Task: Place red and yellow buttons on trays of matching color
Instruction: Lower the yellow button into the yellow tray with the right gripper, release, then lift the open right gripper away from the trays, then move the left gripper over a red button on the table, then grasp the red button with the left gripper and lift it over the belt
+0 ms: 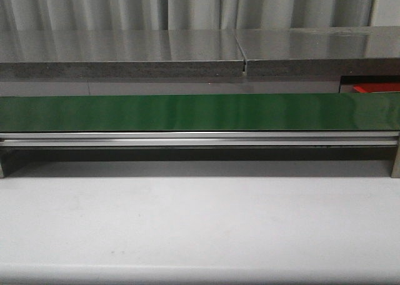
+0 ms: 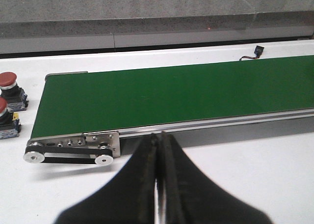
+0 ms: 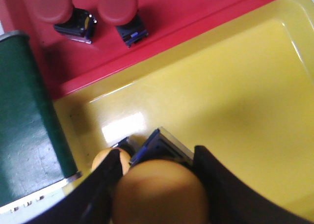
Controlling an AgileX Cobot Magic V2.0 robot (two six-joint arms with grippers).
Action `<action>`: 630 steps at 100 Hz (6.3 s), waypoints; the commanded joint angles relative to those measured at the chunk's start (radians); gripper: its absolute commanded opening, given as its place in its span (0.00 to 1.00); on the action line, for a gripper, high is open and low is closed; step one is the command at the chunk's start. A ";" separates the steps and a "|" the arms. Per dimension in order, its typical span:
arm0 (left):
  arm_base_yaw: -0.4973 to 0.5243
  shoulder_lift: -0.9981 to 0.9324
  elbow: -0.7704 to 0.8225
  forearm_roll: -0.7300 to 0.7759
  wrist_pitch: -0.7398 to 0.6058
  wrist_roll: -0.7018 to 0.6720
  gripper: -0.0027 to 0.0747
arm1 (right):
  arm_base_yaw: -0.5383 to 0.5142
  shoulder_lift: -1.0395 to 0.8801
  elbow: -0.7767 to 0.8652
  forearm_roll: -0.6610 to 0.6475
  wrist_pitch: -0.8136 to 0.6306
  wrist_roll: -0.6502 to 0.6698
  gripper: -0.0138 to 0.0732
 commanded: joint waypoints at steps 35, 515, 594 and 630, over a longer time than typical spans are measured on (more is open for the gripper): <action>-0.007 0.001 -0.025 -0.029 -0.066 -0.002 0.01 | -0.010 0.192 -0.020 0.002 -0.121 -0.001 0.24; 0.315 0.995 -0.718 0.130 0.095 -0.287 0.85 | 0.438 -1.127 0.781 0.050 -0.240 -0.124 0.02; 0.348 1.461 -0.996 0.118 0.072 -0.311 0.75 | 0.438 -1.127 0.781 0.050 -0.240 -0.124 0.02; 0.358 1.526 -1.008 0.116 0.022 -0.311 0.75 | 0.438 -1.127 0.781 0.050 -0.240 -0.124 0.02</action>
